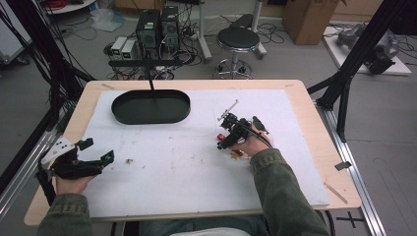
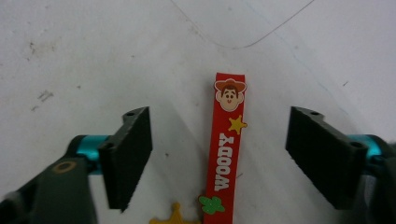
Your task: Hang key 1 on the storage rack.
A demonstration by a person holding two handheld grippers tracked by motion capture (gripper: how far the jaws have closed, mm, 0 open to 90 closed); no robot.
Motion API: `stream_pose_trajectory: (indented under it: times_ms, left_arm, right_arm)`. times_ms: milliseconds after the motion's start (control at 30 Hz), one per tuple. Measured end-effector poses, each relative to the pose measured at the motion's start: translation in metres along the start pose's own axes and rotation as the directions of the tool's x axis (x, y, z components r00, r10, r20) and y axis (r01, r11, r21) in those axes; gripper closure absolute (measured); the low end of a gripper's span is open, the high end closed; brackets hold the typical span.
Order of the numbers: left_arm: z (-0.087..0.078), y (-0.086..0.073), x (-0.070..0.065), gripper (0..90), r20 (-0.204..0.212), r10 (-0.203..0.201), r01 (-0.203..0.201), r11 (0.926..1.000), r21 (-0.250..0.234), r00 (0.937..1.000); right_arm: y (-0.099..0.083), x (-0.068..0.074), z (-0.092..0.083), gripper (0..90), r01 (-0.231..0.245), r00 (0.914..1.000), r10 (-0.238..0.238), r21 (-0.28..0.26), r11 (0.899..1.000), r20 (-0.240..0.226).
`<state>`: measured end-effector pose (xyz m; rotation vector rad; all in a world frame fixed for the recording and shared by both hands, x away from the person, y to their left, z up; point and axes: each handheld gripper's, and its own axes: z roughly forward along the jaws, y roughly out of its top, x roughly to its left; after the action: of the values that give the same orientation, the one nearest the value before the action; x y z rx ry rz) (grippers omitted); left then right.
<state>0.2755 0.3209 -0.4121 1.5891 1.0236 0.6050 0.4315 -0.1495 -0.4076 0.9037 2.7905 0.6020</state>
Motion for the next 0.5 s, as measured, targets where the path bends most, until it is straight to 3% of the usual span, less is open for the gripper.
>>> stream_pose_trajectory:
  times_ms: [33,100,133,300,433,500]
  left_arm:
    - [0.0001,0.0000,0.0000,1.8,0.000,0.001,-0.001,1.0000,-0.001,1.0000]
    - [-0.0001,0.0000,0.0000,1.8,0.000,0.000,0.000,1.0000,0.000,1.0000]
    - [0.0001,0.0000,0.0000,1.8,0.000,0.001,-0.001,1.0000,-0.001,1.0000]
    - [0.0001,0.0000,0.0003,1.8,0.001,0.001,-0.001,1.0000,0.000,1.0000]
    - [0.0004,-0.0001,0.0003,1.8,-0.001,0.001,-0.001,1.0000,-0.001,1.0000]
    - [0.0004,-0.0001,0.0003,1.8,0.000,0.001,-0.001,1.0000,-0.001,1.0000]
  right_arm:
    - [0.0013,-0.0002,0.0012,32.5,-0.009,1.0000,0.009,0.021,1.000,0.000]
    - [0.0021,-0.0007,0.0015,35.3,-0.005,0.9999,0.005,0.028,1.000,0.009]
    - [0.0034,-0.0009,0.0014,44.5,-0.001,0.9999,0.001,0.043,0.999,0.017]
    - [0.0051,-0.0040,0.0035,53.9,-0.001,1.0000,0.001,0.068,0.998,0.001]
    - [0.0060,-0.0052,0.0059,55.3,-0.019,0.9998,0.020,0.091,0.996,-0.009]
    - [0.0073,-0.0059,0.0091,62.1,-0.026,0.9994,0.029,0.117,0.993,-0.020]
